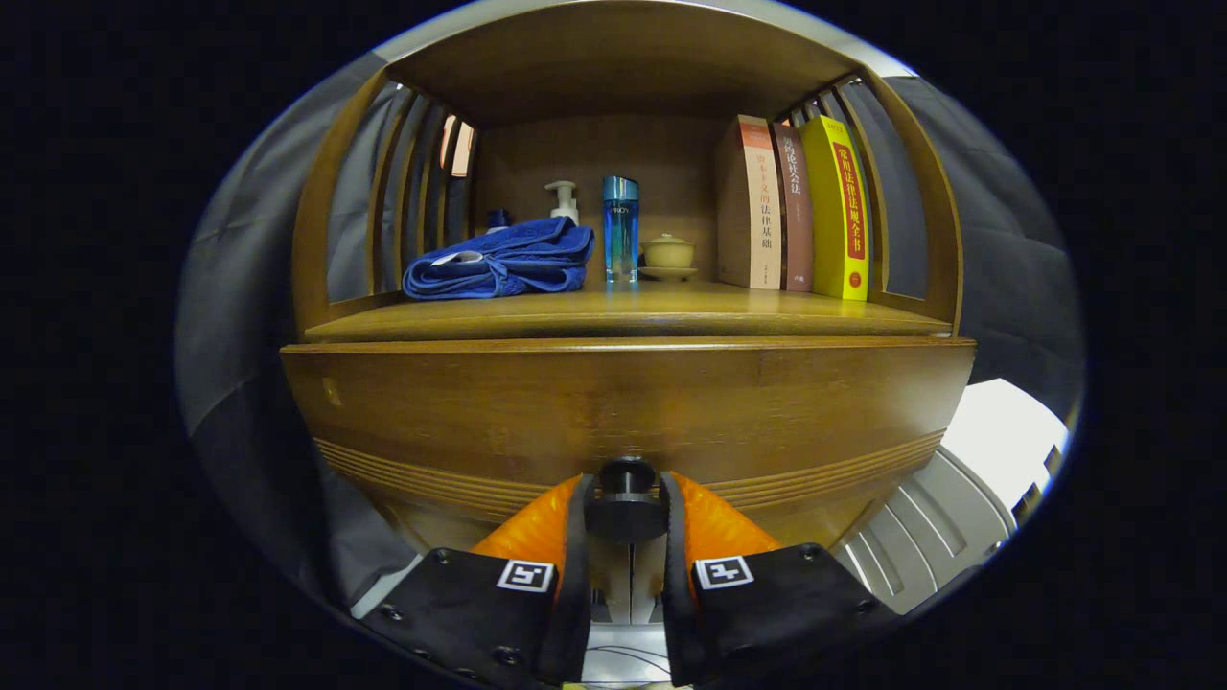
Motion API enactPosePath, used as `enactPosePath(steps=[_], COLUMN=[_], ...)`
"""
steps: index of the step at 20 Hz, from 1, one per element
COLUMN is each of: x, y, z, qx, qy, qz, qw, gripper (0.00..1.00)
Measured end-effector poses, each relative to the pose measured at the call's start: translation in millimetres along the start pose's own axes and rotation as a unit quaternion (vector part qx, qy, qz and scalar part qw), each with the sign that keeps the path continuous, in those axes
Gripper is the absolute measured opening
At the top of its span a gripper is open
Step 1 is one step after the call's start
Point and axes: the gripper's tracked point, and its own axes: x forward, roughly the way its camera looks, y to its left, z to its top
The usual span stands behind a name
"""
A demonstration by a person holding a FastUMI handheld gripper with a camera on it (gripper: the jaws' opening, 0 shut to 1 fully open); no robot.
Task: Pull open the drawer, take out the items inside it, and place them on the countertop above the cabinet.
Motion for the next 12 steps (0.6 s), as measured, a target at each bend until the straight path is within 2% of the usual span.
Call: enactPosePath(steps=[12], x=[-68.8], y=[1.8], z=[-15.3], qx=[0.002], qy=[0.03], qz=[-0.01], qw=[0.999], gripper=[0.4])
